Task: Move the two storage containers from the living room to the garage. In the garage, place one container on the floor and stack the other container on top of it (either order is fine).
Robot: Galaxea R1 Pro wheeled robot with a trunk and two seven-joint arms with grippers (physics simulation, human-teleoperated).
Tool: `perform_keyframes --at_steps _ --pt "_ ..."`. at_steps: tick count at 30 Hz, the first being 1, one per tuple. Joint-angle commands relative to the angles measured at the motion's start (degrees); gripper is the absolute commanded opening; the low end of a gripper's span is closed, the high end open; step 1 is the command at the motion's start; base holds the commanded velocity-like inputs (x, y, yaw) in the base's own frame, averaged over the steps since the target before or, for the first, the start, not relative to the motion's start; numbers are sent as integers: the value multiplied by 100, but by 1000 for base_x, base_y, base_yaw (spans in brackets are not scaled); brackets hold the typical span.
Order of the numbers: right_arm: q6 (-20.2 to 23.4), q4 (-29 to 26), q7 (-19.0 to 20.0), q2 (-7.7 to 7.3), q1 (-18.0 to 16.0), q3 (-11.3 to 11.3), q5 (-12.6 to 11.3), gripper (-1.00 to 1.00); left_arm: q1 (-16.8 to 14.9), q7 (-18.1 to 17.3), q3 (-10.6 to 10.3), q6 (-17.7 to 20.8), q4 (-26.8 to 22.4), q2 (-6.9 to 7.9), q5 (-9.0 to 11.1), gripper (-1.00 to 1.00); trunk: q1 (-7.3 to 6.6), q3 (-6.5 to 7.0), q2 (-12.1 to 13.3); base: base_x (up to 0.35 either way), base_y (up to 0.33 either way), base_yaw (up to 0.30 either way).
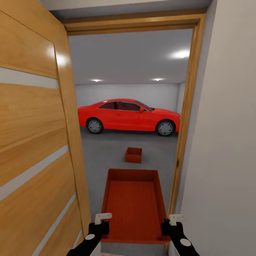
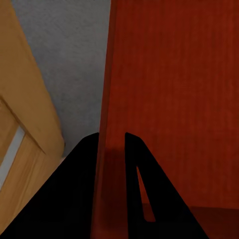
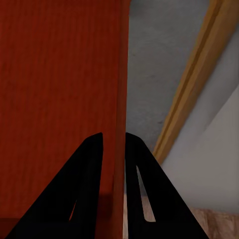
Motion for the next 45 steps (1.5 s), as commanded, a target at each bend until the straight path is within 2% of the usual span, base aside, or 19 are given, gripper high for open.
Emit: perform_keyframes --at_steps 1,45 --pt "-15 13 8 2 6 170 27 -100 -10 -31 95 -9 -230 -10 -21 -100 2 -3 -5 1 9 0" --pt "-14 13 8 3 6 170 27 -100 -9 -31 95 -14 -230 -10 -22 -100 2 -3 -5 127 -9 0"
